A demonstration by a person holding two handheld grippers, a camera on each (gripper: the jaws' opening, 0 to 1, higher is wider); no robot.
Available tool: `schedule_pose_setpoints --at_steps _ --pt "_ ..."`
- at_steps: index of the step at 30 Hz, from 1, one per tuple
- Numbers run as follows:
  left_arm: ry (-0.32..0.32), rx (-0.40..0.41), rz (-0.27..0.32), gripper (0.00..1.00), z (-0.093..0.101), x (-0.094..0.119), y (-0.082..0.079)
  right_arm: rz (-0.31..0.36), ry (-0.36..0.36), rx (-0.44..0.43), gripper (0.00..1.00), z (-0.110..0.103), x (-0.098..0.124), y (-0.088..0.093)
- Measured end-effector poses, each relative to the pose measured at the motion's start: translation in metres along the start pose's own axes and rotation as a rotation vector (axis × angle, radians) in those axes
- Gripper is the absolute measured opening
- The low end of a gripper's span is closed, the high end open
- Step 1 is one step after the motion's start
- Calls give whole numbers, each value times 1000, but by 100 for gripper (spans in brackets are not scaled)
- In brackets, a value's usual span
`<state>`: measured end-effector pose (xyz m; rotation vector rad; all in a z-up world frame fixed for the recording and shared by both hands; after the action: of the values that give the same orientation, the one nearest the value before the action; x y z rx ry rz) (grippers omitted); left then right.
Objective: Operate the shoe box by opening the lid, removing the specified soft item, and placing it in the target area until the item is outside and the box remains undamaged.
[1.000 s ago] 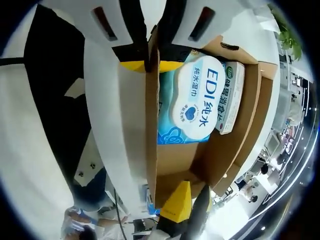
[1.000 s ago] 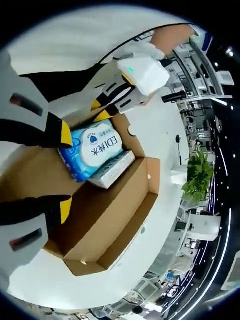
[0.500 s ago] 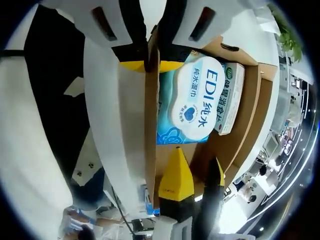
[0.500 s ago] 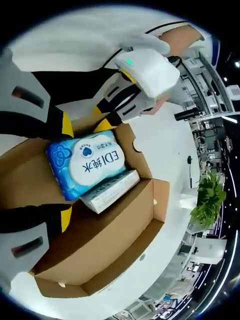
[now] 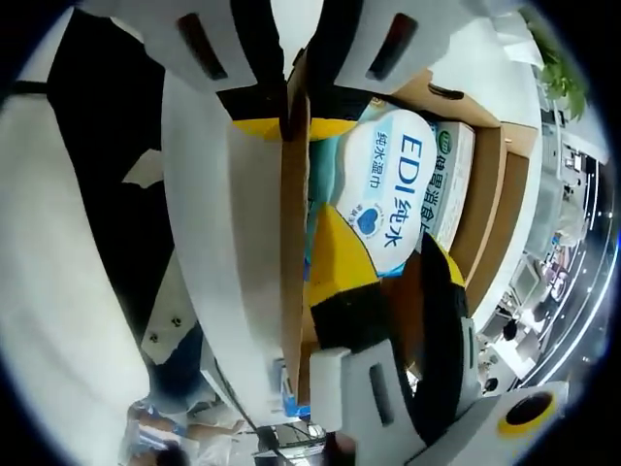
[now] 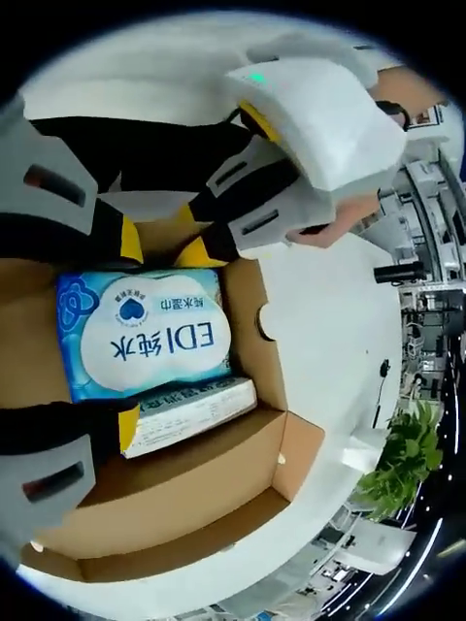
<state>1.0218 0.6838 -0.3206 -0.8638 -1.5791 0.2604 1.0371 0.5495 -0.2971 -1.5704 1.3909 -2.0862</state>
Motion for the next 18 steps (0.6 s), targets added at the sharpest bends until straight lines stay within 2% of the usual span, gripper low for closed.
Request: schedule_pose_setpoints --at_steps 11,18 --pt "1 -1 1 5 0 0 0 7 -28 27 54 3 -9 -4" --pt "2 3 -1 5 0 0 0 -26 -44 38 57 4 -24 7"
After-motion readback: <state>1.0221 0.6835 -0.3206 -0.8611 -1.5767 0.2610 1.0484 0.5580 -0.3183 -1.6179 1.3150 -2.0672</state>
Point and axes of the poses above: the point that each gripper's makers call its tool centre point, and the gripper's own axes: x roughly backward along the fingers, z roughly to its right, y roughly out of its underside, the point moved 9 cm from there along x, roughly backward along the fingers, and after that the axes turned 15 degrees about z, right-handed, at the moved point
